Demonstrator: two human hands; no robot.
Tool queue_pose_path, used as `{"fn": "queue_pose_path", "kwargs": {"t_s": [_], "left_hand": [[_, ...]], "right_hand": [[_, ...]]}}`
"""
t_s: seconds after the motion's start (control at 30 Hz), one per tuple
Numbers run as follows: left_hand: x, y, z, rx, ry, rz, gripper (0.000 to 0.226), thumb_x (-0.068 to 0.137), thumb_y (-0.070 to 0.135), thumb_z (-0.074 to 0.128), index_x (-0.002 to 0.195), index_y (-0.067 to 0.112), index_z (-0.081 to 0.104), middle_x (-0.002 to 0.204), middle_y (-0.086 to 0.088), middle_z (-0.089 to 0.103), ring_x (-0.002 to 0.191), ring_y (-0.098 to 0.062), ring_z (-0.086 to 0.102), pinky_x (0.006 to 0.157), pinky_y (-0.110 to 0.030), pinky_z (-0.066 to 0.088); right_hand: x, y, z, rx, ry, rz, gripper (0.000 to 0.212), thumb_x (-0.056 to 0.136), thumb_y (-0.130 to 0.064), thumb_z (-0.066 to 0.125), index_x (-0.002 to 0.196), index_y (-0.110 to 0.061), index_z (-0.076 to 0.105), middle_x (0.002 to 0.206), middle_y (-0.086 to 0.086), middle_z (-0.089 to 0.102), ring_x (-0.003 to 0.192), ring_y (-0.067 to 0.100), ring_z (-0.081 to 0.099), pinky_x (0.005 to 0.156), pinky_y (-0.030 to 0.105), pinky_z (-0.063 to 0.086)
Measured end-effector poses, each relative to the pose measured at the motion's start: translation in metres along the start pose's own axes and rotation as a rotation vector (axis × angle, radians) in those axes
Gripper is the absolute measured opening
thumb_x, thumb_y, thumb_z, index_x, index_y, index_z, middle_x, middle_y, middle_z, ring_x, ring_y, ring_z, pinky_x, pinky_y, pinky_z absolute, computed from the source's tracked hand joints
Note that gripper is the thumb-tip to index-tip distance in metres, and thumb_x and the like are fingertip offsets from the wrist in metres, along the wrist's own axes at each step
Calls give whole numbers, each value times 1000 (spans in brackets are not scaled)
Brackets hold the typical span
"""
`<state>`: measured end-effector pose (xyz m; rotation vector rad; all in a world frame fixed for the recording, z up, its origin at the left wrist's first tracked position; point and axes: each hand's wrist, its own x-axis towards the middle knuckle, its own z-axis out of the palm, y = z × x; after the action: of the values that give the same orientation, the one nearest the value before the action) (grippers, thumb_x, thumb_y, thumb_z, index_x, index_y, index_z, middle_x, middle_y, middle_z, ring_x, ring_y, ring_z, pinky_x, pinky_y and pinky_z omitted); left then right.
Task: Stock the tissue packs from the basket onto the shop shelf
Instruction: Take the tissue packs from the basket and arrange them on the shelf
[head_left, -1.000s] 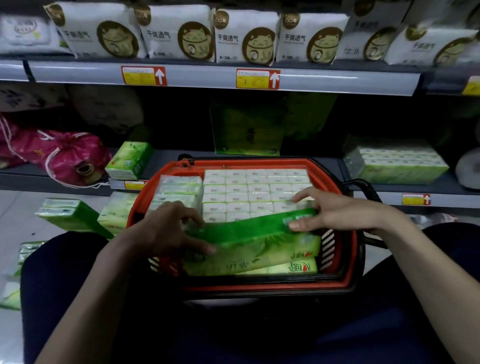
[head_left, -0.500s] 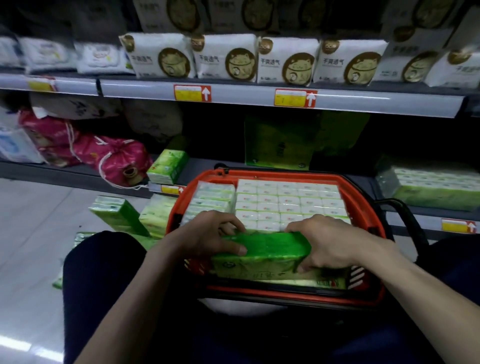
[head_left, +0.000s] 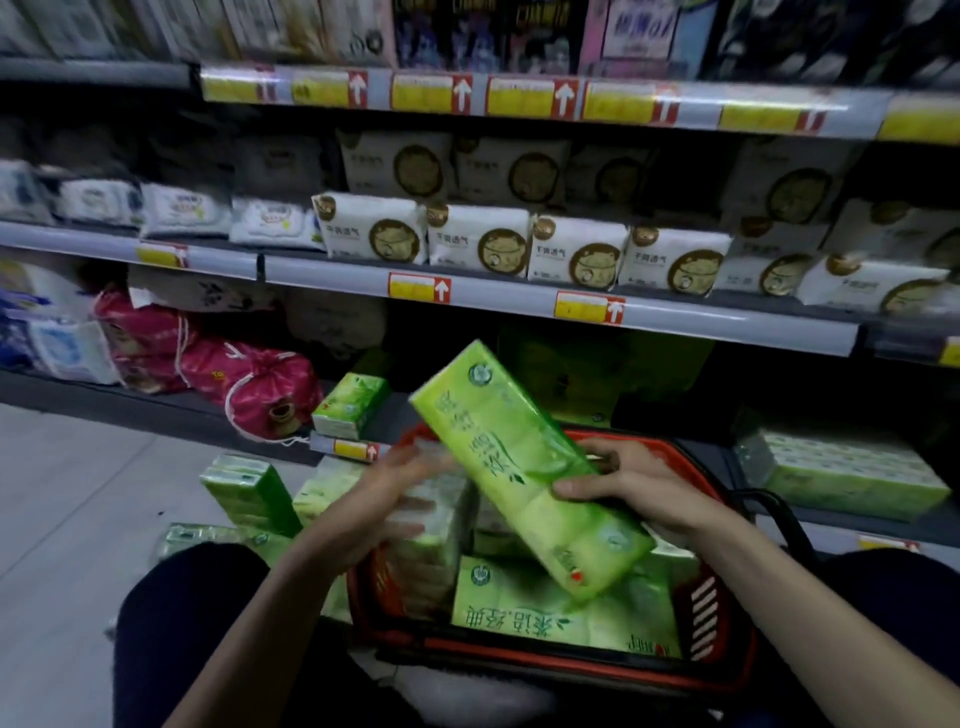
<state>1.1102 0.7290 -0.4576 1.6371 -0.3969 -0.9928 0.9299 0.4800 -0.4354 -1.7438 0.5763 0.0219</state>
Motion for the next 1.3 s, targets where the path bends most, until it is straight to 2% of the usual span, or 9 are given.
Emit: {"fn": "queue_pose_path", "kwargs": {"t_s": [0.13,0.3,0.47,0.6,0.7,0.83,1.0,1.13,1.3], "left_hand": [[4,14,5,145,-349,-162,59,86,58,75,136,32,58,142,-4,60,112,-37,71,97,-54,58],[34,38,-25,61,-289,-258,55,93,47,71,137,14,61,128,-19,71,111,-45,70,90,-60,59],[80,57,-78,54,-164,-281,50,86,43,65,123,9,67,98,-10,75,83,-29,69,71,-37,58],[119,57,-105,-13,53,-210,41,77,51,73,98,16,69,78,-6,66,64,-22,60,59,-28,46],[148,40,-122,-58,165,-149,52,75,55,80,106,15,71,83,-9,72,71,-26,69,66,-34,53],[183,27,-133,-37,323,-171,60,81,62,73,117,15,67,102,-15,73,91,-35,73,74,-48,63],[207,11,-143,152,452,-192,58,99,61,51,128,11,62,105,-18,66,81,-34,70,68,-38,62],[227,-6,-147,187,455,-283,54,100,62,46,128,17,56,103,-11,63,70,-25,63,49,-25,52],[250,-33,-157,36,404,-401,34,95,28,69,125,12,64,118,-18,64,100,-38,71,73,-46,65]], "right_hand": [[18,-26,41,323,-67,178,49,86,-28,84,125,-2,72,116,21,78,102,38,77,97,51,61],[59,-49,92,514,-19,271,42,94,-33,75,125,-4,73,114,20,79,93,33,79,82,41,62],[123,-69,120,481,-40,291,45,86,-39,82,120,-9,77,112,14,80,108,34,76,96,47,61],[174,-85,137,283,-100,320,40,87,-51,81,104,-16,73,77,6,74,64,22,71,44,23,49],[209,-81,145,266,-30,309,48,89,-42,83,118,-6,72,81,13,72,52,22,65,32,18,37],[257,-70,158,351,71,330,37,92,-32,82,111,-3,70,87,14,67,54,20,60,36,18,39],[307,-65,171,340,131,407,27,100,-29,72,117,-9,64,93,12,68,66,22,64,42,21,46],[343,-55,183,271,103,428,30,102,-21,68,129,-10,62,127,16,67,86,23,68,53,26,56],[373,-36,192,144,51,495,24,103,-13,65,125,-8,58,120,16,60,92,25,64,59,33,58]]}}
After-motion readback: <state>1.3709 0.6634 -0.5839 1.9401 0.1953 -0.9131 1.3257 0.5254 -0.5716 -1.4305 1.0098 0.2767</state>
